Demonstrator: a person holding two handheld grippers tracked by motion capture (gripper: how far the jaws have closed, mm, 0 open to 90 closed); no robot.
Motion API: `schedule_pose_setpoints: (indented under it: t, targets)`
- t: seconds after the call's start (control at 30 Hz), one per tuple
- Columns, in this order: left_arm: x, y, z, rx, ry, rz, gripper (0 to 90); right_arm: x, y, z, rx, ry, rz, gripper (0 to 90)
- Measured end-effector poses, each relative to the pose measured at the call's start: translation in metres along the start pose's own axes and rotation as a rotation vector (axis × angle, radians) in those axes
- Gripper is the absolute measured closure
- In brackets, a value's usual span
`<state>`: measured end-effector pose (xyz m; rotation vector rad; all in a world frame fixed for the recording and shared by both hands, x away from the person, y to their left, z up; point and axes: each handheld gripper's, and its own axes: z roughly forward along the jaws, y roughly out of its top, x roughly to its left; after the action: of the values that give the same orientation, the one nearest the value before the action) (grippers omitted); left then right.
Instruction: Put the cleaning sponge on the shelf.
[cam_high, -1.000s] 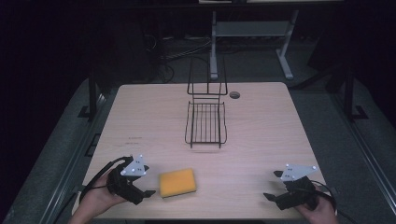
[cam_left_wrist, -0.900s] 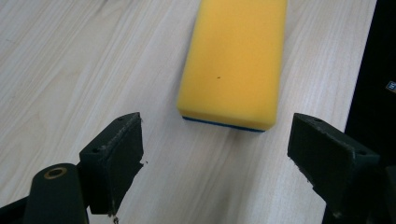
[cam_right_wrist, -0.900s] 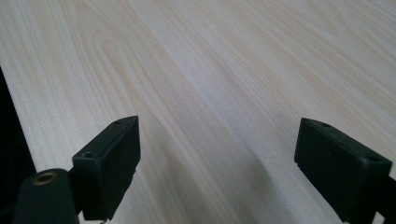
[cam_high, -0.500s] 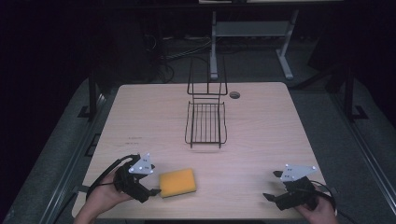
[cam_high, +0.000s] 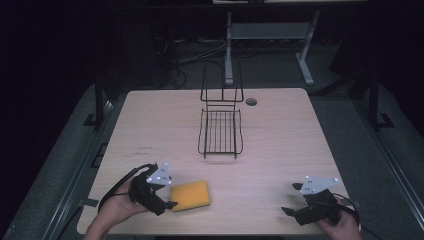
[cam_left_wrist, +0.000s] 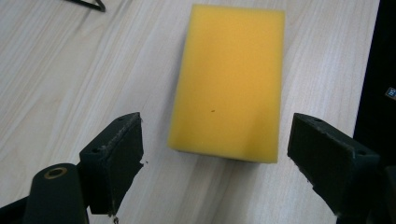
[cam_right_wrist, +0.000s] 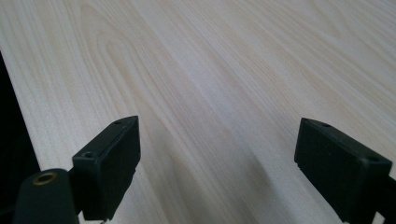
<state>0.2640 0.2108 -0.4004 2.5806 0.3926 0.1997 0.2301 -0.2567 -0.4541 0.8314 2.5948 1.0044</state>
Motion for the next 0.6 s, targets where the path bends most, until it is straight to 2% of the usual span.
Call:
schedule_pose_setpoints:
  t: [0.6]
  targets:
    - [0.000, 0.017, 0.017, 0.038, -0.032, 0.023, 17.6, 0.000, 0.000, 0.000, 0.004, 0.003, -0.003, 14.1]
